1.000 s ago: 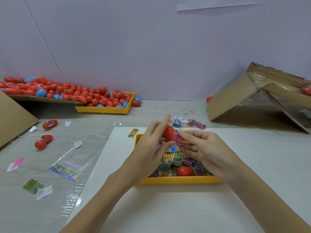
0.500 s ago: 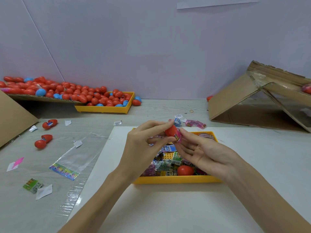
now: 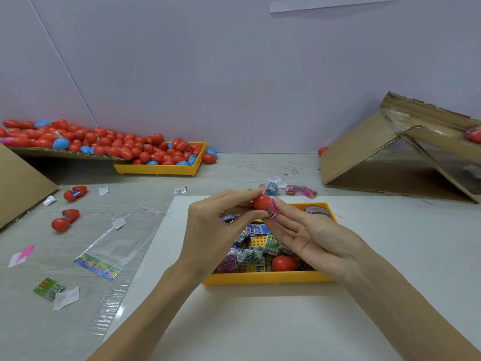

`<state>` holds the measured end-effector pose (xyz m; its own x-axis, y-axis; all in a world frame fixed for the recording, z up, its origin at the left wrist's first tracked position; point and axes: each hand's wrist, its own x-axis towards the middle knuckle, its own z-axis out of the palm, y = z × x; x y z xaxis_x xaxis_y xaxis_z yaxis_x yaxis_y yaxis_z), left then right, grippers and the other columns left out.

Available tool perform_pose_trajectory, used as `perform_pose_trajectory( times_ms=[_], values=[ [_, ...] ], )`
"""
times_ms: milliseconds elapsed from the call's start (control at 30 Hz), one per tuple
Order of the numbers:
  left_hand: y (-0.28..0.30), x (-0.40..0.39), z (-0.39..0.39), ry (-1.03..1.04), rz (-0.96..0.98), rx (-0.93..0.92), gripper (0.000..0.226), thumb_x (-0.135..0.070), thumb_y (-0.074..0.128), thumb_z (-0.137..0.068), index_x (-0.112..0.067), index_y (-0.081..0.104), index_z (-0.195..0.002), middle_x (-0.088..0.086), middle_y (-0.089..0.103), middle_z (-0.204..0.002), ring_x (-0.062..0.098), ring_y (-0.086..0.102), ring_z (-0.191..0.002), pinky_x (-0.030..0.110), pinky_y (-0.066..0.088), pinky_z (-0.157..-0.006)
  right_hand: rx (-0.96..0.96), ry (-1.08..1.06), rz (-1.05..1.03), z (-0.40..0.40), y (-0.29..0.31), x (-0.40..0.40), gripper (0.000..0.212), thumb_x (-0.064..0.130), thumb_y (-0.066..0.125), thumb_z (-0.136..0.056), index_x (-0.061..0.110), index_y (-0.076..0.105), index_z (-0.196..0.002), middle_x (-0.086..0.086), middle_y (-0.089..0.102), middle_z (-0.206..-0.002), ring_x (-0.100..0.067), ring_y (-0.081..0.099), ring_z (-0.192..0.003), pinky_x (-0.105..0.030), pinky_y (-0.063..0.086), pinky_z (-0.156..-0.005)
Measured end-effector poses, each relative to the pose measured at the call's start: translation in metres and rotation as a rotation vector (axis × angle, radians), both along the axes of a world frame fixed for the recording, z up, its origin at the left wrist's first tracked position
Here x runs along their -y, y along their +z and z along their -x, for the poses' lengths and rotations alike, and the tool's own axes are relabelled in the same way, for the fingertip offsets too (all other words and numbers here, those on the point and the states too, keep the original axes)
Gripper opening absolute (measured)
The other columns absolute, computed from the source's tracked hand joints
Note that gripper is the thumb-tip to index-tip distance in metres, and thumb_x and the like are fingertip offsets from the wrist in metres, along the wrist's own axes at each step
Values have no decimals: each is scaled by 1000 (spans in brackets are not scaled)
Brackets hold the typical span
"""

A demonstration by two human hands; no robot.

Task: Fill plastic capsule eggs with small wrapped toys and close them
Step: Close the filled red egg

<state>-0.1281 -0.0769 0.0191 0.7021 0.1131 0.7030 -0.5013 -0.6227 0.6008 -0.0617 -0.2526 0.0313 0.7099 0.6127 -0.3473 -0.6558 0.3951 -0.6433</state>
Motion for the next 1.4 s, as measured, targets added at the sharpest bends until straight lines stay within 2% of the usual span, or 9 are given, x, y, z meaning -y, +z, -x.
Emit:
perform_pose_trajectory(
  times_ms=[267,433,600,700,800,933,1033,1200,1400],
  values=[
    [-2,-4,-1,30,-66,29,38,-16,80,-82,-12,75,-119,-8,76,-110,0,73,-100,18,58,-90,37,-4,-11,0,2,1,27,7,79,-76,-7,79,-100,-24,75,-113,-25,77,-100,-30,64,-79],
    [-1,-7,-2,44,-97,37,38,-19,82,-81,-12,77,-118,-5,78,-108,7,73,-100,26,59,-90,18,18,-37,1,0,1,35,8,77,-84,-7,73,-115,-27,73,-115,-30,76,-105,-33,64,-82],
    [-2,-3,-4,-93,103,-91,37,-21,79,-87,-15,75,-123,-3,73,-114,21,72,-106,31,58,-93,9,24,-17,2,3,0,30,13,82,-75,-5,80,-100,-25,75,-109,-25,78,-95,-29,63,-73],
    [-2,-2,-4,-133,136,-112,41,-19,82,-84,-15,75,-124,-1,70,-113,26,70,-106,32,57,-94,-23,29,-45,2,4,0,42,9,81,-75,-8,73,-113,-29,73,-114,-28,77,-99,-32,64,-76],
    [-1,-5,-4,-122,148,-102,41,-16,84,-81,-14,76,-122,0,69,-102,24,70,-98,30,58,-88,-50,83,-66,3,5,1,41,7,78,-81,-8,70,-118,-28,72,-117,-29,76,-104,-34,64,-80],
    [3,-9,-4,-104,41,-80,42,-19,81,-81,-15,75,-122,3,65,-93,22,66,-90,30,57,-81,-87,163,-32,3,6,4,26,9,82,-76,-6,80,-97,-25,74,-105,-30,77,-96,-36,64,-76],
    [3,-9,-4,-83,-76,-33,44,-16,80,-81,-9,73,-124,6,63,-90,18,62,-87,24,53,-78,-73,188,-19,3,8,5,26,8,82,-75,-5,80,-98,-24,74,-103,-30,77,-96,-36,64,-75],
    [3,-8,-4,-7,-262,47,42,-14,76,-86,-5,70,-127,9,60,-89,16,56,-80,22,51,-73,-174,177,-71,3,7,3,57,4,84,-73,-7,67,-126,-24,70,-103,-34,75,-93,-39,64,-75],
    [4,-5,-3,27,-331,99,36,-19,76,-87,-10,74,-122,10,54,-85,17,55,-76,18,50,-71,-245,220,-111,4,5,1,69,4,86,-74,-2,60,-138,-25,68,-101,-34,73,-85,-39,64,-78]
  ],
)
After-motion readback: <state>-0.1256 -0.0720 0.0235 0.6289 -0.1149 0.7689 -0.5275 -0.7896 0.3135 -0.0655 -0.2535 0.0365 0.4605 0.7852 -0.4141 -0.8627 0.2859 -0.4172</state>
